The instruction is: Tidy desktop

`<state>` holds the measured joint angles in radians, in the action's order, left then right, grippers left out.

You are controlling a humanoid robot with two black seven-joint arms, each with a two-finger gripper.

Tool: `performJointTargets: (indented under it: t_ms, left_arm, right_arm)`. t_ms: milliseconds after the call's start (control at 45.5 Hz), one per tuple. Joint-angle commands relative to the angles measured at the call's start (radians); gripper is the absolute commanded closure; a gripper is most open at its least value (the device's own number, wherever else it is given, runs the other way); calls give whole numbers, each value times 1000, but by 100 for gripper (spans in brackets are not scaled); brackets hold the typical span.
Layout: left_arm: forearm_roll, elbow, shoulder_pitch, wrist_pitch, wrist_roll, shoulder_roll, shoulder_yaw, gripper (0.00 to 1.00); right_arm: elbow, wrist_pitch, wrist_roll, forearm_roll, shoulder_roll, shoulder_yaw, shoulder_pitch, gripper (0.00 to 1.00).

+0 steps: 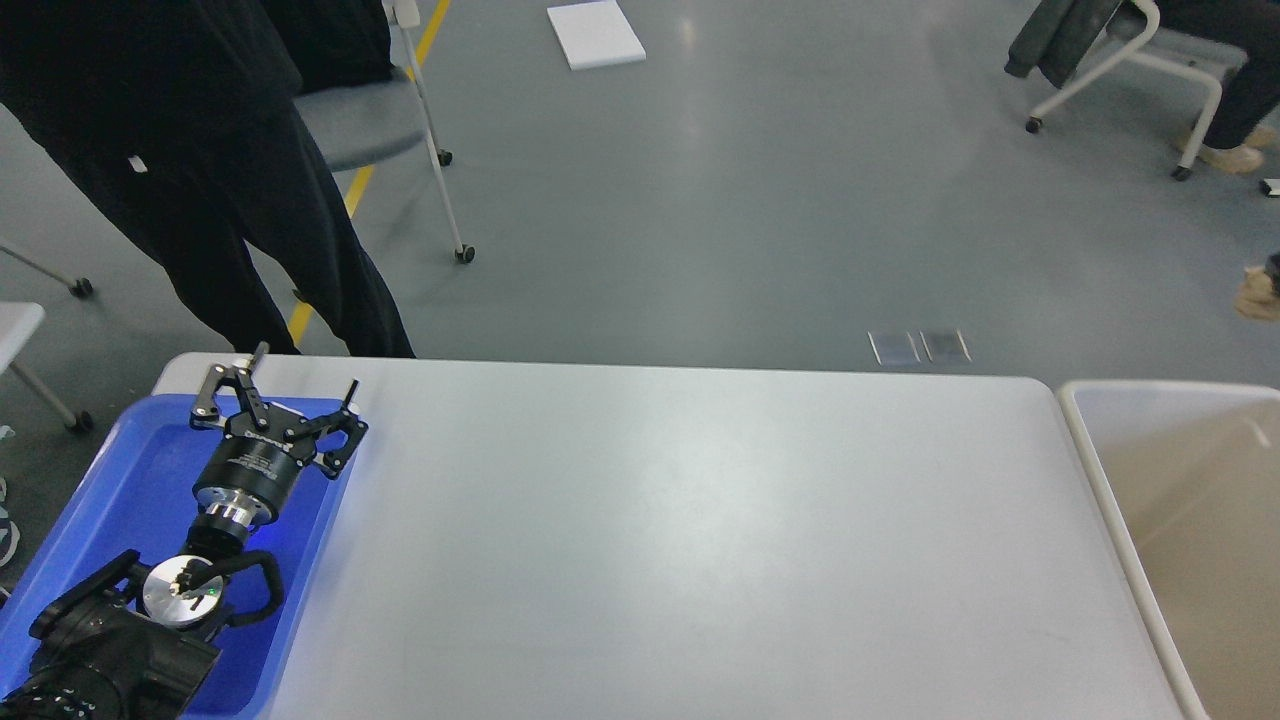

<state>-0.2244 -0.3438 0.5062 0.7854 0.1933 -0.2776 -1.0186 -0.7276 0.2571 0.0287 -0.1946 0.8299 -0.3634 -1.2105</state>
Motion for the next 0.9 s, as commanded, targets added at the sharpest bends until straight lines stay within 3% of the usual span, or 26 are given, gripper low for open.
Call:
performJointTargets:
  t_ms: [0, 132, 483, 747, 878]
  left_arm:
    - [-1, 0, 0, 0, 0, 0, 0, 0]
    - [-1, 0, 0, 0, 0, 0, 0, 0]
    - [-1, 0, 0, 0, 0, 0, 0, 0]
    - [-1, 0, 0, 0, 0, 0, 0, 0]
    - [-1, 0, 0, 0, 0, 0, 0, 0]
  right_arm:
    - [482, 41, 2, 23, -222, 409, 322, 100]
    - [589, 31, 8, 95, -304, 540, 385, 100]
    - [596, -44, 19, 288, -356, 626, 503, 99]
    - [597, -59, 17, 294, -403, 646, 554, 87]
    - [616, -59, 17, 296, -405, 652, 569, 71]
